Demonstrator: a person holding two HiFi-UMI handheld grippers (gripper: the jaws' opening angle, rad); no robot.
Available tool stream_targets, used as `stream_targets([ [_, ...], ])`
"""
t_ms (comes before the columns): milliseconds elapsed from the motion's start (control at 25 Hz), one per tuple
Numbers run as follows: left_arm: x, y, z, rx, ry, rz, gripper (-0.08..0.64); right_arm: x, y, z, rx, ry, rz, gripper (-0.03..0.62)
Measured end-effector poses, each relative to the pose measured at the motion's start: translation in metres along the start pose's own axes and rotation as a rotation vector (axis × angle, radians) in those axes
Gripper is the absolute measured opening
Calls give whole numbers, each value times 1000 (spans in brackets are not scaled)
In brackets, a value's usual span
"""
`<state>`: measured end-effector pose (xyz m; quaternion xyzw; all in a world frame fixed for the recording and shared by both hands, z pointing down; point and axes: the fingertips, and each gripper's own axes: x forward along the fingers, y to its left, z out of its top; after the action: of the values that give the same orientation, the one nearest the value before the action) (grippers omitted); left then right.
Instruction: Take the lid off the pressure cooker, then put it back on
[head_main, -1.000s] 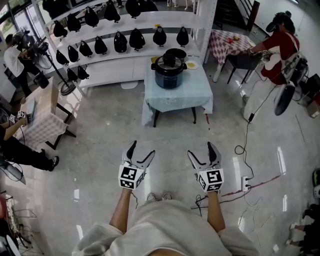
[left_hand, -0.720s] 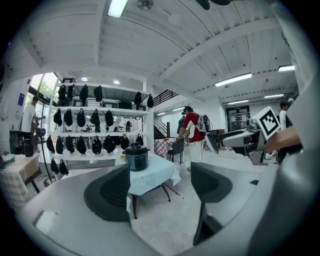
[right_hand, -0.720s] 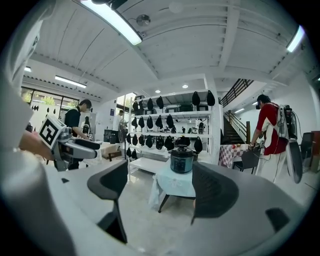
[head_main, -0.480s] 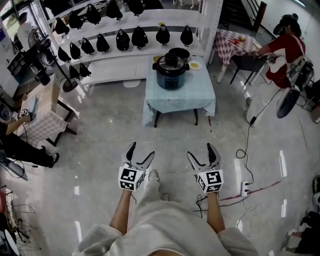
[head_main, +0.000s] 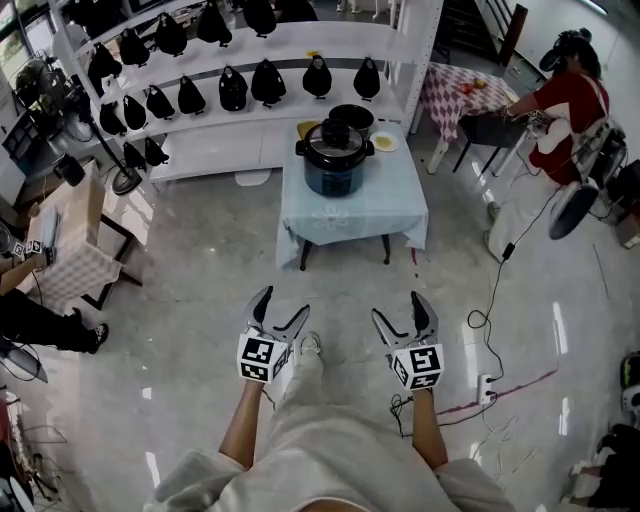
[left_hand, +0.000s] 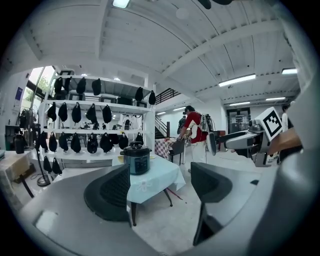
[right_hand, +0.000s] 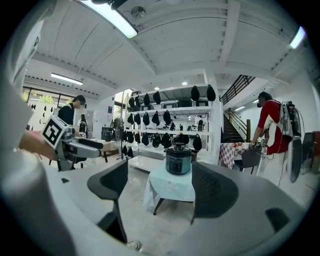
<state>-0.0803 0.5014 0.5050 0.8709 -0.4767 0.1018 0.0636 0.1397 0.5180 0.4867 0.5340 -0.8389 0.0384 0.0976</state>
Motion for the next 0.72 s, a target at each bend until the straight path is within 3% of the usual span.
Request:
stream_targets([
  [480,137,117,68,10,-53,-67,361,159,-48,64,-25,-14,-53,374],
  [720,189,163,77,17,-45,-91,362,221,-65,76,-20,-17,-74,374],
])
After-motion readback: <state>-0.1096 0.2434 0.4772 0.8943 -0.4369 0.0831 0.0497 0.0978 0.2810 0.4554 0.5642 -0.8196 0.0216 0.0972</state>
